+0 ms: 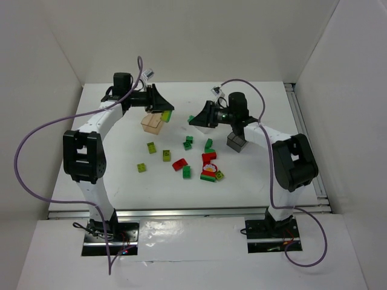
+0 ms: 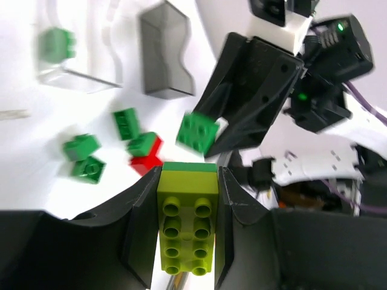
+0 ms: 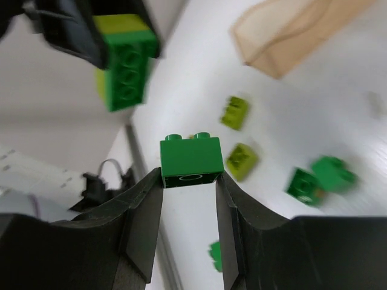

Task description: Sort the legos into containers by color

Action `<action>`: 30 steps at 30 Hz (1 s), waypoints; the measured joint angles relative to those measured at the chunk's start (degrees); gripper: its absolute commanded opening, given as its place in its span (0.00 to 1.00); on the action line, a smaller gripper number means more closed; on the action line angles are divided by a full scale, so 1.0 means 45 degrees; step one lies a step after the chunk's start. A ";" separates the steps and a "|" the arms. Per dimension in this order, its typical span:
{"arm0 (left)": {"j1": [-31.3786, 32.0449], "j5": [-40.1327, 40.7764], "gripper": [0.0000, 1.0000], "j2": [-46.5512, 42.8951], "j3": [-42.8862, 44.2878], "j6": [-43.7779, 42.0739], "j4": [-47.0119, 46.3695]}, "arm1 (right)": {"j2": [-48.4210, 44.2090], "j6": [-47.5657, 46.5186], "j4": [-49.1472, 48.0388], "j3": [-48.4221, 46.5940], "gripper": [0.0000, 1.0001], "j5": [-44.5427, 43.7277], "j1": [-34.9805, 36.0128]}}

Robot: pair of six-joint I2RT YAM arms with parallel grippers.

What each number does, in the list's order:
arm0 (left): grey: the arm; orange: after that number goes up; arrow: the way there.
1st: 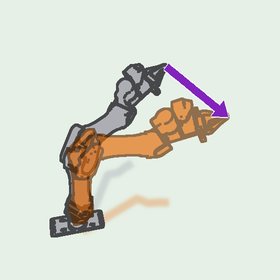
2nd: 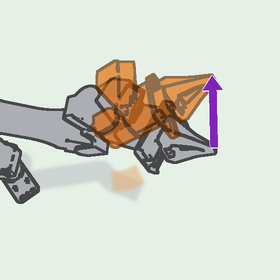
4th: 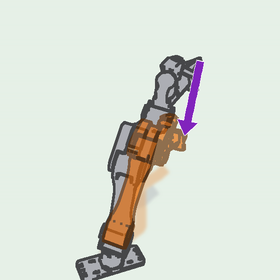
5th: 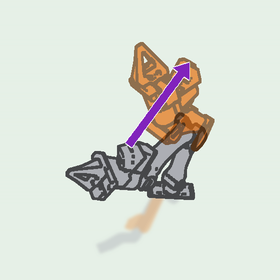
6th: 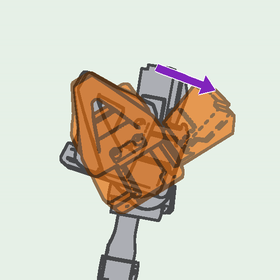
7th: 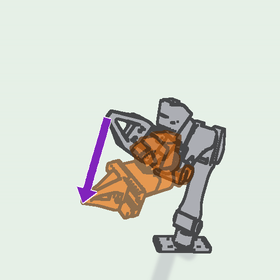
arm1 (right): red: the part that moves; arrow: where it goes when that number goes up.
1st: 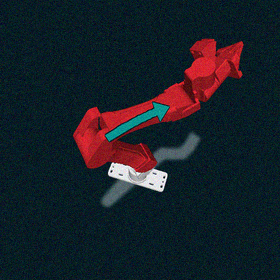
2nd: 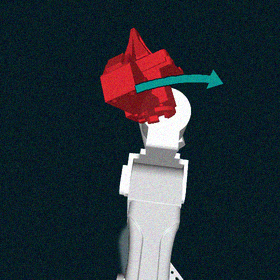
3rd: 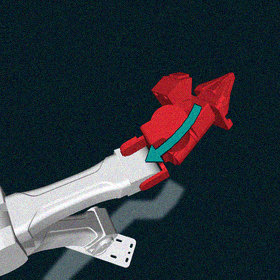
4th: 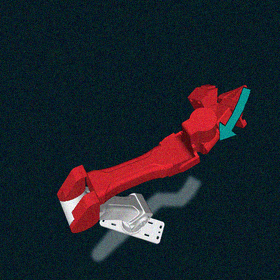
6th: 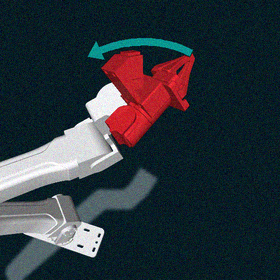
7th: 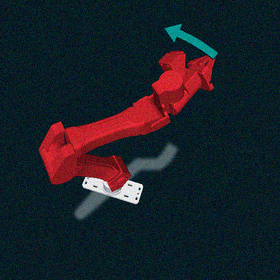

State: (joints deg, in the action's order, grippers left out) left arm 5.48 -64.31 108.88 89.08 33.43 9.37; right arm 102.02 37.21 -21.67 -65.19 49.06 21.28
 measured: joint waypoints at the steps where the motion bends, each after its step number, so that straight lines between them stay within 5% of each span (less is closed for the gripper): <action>1: -0.0092 0.0301 0.00 0.0000 0.0000 0.0005 0.0117 | -0.0063 -0.0277 0.0583 -0.0024 0.02 -0.0525 -0.0136; 11: 0.0121 0.4221 0.00 -0.0131 0.0068 -0.0199 0.2166 | 0.0248 -0.2210 0.6368 -0.2744 0.03 -0.8578 -0.0209; 17: 0.1005 0.6504 0.00 -0.0131 0.0549 -0.0539 0.3478 | 0.2035 -0.2866 0.7427 -0.4770 0.12 -1.0676 -0.0136; 21: 0.1836 0.8602 0.00 0.0141 0.1613 -0.1020 0.4663 | 0.2948 -0.3206 0.8043 -0.5119 0.28 -1.1351 -0.0005; 22: 0.2108 0.9214 0.00 0.0306 0.1972 -0.1112 0.4945 | 0.3075 -0.3274 0.8238 -0.5139 0.50 -1.1487 0.0029; 24: 0.2589 1.0346 0.00 0.0646 0.2448 -0.1302 0.5294 | 0.3201 -0.3424 0.8490 -0.5144 0.66 -1.1710 0.0092; 30: 0.3750 1.3002 0.00 0.2132 0.2647 -0.1506 0.6232 | 0.3070 -0.3871 0.8451 -0.5144 0.73 -1.1982 0.0185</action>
State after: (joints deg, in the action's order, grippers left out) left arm 22.35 -5.80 118.48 100.99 26.65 37.41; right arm 115.83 19.79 16.36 -88.33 -4.86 22.11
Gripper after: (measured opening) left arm 0.437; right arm 0.729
